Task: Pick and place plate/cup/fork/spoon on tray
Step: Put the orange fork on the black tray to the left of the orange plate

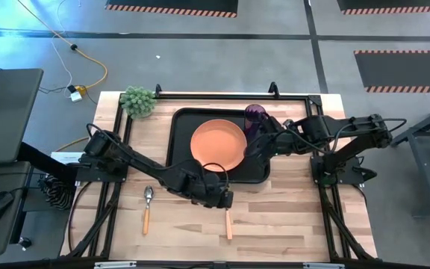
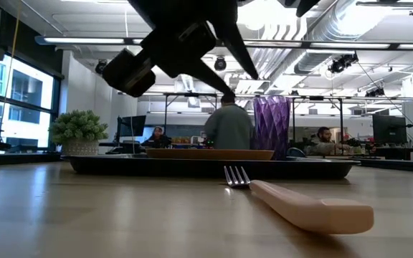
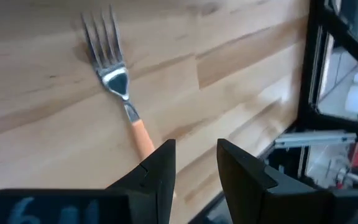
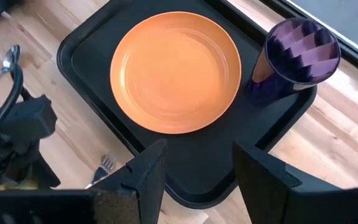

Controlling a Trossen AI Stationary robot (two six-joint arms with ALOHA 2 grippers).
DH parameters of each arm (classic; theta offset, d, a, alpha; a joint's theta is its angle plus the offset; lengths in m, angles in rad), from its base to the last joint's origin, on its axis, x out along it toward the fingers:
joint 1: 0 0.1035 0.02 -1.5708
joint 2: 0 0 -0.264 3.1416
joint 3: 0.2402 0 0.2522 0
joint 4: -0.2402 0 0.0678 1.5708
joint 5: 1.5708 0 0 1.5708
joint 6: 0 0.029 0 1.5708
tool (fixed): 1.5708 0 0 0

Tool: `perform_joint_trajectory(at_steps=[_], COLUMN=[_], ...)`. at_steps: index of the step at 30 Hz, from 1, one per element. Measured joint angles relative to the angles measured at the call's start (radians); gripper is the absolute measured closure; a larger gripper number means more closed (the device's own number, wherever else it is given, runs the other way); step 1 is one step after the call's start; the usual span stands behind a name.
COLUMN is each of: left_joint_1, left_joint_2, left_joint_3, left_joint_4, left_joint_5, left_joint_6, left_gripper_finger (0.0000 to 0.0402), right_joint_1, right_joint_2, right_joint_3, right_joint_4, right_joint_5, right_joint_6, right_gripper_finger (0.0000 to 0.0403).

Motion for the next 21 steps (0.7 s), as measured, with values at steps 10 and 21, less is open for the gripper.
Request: perform_joint_trajectory(at_steps=[10,21], left_joint_1=[-0.018,-0.049], left_joint_2=[0.014,0.097], left_joint_3=[0.0,-0.001], left_joint_4=[-0.012,0.046], left_joint_5=[-0.003,0.002], left_joint_6=[0.044,0.001], left_gripper_finger=[0.0296,0.0296], right_joint_1=[0.0,0.0], right_joint_2=[0.0,0.0], right_joint_3=[0.0,0.0], right_joint_4=[0.0,0.001], right_joint_5=[0.0,-0.001], right_joint_6=[0.065,0.096], right_gripper_finger=[0.023,0.023])
